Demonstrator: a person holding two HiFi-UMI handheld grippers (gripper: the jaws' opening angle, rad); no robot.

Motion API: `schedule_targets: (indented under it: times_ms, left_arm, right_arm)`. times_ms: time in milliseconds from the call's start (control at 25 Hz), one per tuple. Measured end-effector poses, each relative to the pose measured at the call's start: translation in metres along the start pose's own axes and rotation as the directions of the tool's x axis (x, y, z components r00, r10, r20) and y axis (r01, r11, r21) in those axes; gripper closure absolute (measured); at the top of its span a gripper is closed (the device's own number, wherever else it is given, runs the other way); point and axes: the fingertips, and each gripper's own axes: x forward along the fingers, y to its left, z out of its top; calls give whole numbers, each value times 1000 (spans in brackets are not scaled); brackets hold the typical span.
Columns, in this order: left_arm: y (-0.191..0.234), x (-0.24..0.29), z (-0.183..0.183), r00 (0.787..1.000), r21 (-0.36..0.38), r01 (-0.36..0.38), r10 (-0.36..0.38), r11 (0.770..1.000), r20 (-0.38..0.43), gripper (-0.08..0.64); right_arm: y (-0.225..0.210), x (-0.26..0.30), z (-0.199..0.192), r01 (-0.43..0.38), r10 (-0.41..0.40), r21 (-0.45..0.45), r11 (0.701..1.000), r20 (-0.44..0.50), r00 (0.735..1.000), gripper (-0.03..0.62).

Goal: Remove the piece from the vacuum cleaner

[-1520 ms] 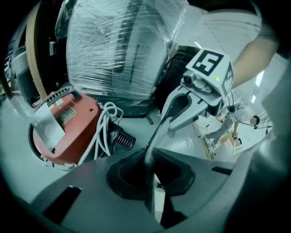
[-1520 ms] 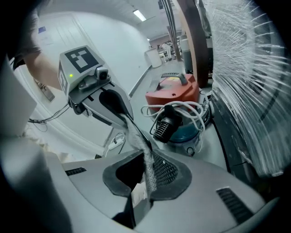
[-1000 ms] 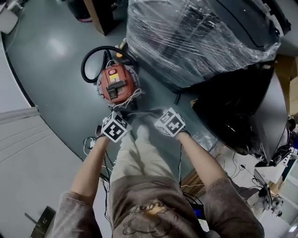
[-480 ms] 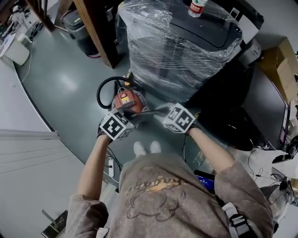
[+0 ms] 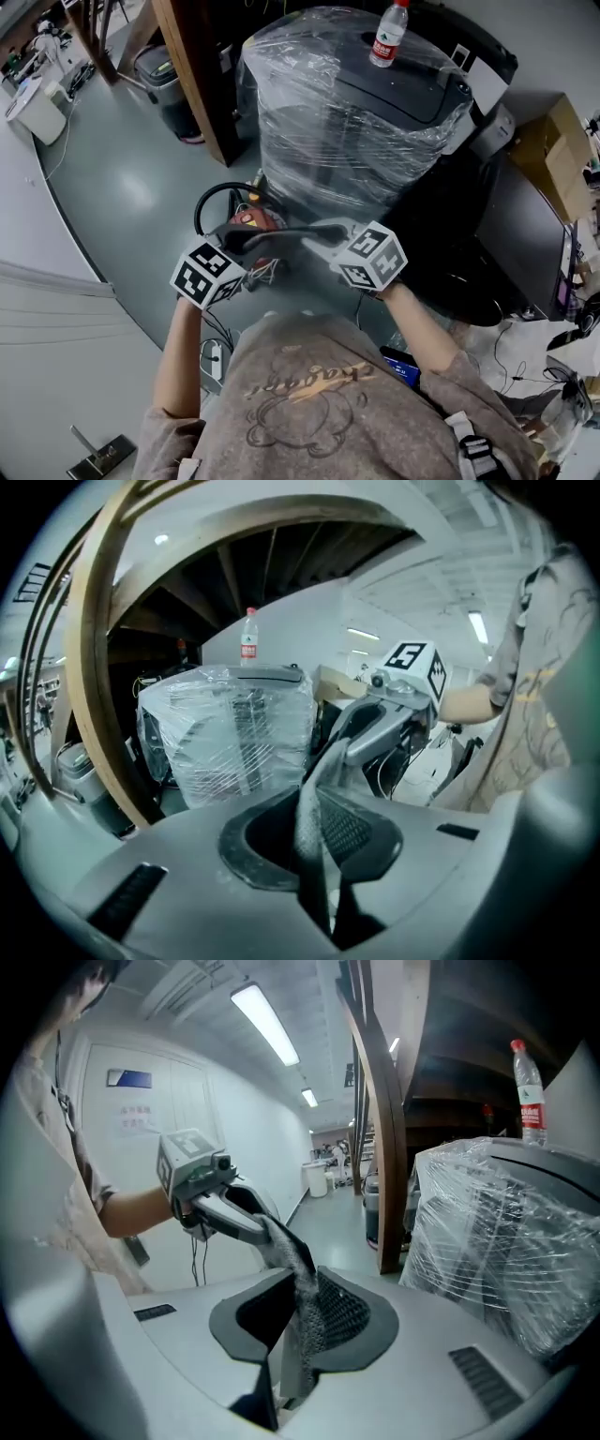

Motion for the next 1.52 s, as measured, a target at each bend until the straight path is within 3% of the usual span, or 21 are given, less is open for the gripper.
schedule_targets:
  times_ms: [360,560,960,1520]
  left_arm:
    - [-2,5,-11,990,-76,-54,63,996,126,508]
    - [-2,17,-20,985,-85,-63,75,994,154,508]
    - [-7,34,-41,989,-130,-39,56,991,134,508]
    - [-8,26,-46,986,-153,-78,99,985,134,508]
  right_arm:
    - [-1,3,-12,85,-88,24,996,131,988,532]
    - [-7,6,-23,132,-143,71,989,195,970,532]
    - [-10,14,-48,135,-152,109,985,162,975,532]
    - [-3,19,-49,139,-158,123,983,158,975,535]
